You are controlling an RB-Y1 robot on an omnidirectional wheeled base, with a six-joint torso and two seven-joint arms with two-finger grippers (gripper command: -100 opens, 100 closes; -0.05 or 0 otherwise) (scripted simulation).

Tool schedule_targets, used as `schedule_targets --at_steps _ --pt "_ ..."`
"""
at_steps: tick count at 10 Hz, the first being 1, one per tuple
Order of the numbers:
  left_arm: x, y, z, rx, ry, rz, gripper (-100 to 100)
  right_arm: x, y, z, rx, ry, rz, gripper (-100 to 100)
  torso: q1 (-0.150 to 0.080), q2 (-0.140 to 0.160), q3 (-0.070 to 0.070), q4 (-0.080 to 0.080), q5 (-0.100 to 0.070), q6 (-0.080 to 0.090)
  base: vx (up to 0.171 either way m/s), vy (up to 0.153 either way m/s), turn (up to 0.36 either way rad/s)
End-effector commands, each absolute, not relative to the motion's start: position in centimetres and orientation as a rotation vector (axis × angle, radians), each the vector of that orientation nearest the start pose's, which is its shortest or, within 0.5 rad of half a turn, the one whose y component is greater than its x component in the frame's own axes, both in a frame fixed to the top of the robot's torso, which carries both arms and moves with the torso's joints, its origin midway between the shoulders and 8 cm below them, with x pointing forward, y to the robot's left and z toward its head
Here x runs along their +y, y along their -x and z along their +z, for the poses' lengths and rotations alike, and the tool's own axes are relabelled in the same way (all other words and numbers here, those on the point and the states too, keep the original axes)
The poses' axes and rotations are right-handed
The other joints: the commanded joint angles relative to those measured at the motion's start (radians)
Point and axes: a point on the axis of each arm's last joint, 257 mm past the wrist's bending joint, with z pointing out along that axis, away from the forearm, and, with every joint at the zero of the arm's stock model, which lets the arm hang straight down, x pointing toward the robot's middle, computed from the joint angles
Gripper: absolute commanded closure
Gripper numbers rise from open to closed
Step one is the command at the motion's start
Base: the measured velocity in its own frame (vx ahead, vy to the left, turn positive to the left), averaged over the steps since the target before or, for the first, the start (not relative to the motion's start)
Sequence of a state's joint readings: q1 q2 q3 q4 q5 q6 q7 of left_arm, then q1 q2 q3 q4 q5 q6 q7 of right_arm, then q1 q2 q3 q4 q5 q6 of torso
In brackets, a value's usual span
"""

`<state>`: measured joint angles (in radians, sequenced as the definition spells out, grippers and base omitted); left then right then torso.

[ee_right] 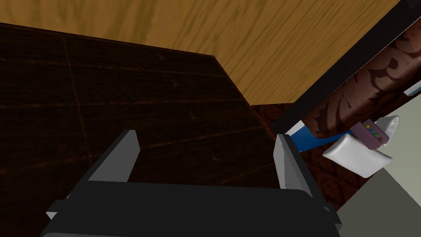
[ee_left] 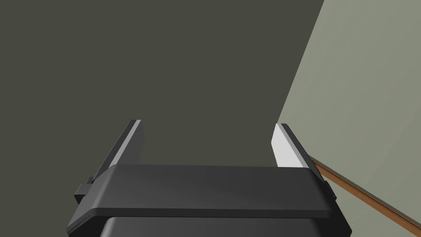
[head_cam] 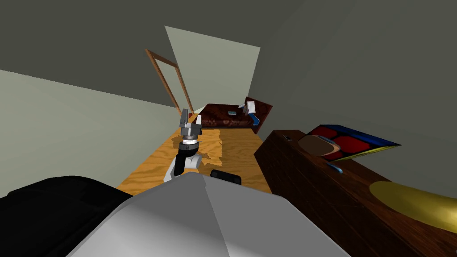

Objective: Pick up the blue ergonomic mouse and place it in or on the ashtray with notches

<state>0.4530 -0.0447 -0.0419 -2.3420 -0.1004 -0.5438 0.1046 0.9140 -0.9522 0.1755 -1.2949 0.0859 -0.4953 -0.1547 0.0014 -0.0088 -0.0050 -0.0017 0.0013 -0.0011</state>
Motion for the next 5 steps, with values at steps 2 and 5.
schedule_targets --at_steps 2,5 --pt "24.9 -32.7 7.4 0.507 0.547 -1.424 0 -54.7 -3.2 -44.2 2.368 -0.978 0.328 -100 -0.001 0.001 0.001 0.0 0.0 0.0 0.06 0.022 0.103" --pt "24.9 -32.7 7.4 0.507 0.547 -1.424 0 -60.0 0.1 -42.5 2.469 -0.926 0.182 -100 -0.001 -0.002 -0.001 0.0 0.0 -0.001 0.093 0.012 0.134"
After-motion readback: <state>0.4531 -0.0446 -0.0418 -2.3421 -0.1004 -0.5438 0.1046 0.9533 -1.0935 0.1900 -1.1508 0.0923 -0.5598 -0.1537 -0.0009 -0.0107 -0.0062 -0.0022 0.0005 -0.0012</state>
